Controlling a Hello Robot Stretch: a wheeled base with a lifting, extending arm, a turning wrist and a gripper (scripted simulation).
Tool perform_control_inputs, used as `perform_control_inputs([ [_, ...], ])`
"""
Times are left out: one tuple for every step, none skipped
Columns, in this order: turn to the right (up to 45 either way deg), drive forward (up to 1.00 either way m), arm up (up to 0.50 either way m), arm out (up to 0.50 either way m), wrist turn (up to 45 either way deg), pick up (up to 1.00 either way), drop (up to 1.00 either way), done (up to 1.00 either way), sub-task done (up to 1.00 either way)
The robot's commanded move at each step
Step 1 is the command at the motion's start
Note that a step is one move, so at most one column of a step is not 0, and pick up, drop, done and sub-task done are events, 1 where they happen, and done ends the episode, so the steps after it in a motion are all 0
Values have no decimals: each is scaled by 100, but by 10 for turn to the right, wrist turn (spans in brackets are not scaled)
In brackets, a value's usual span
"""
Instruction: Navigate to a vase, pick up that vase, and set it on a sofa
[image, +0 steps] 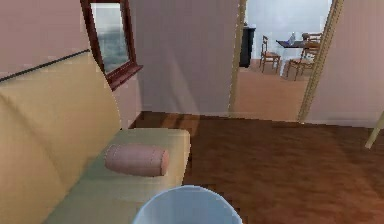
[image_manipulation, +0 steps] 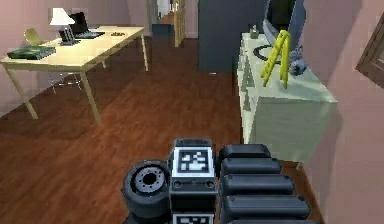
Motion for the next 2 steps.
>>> perform_control_inputs([
  [0,25,0,0,0,0,0,0,0],
  [-450,0,0,0,0,0,0,0,0],
])
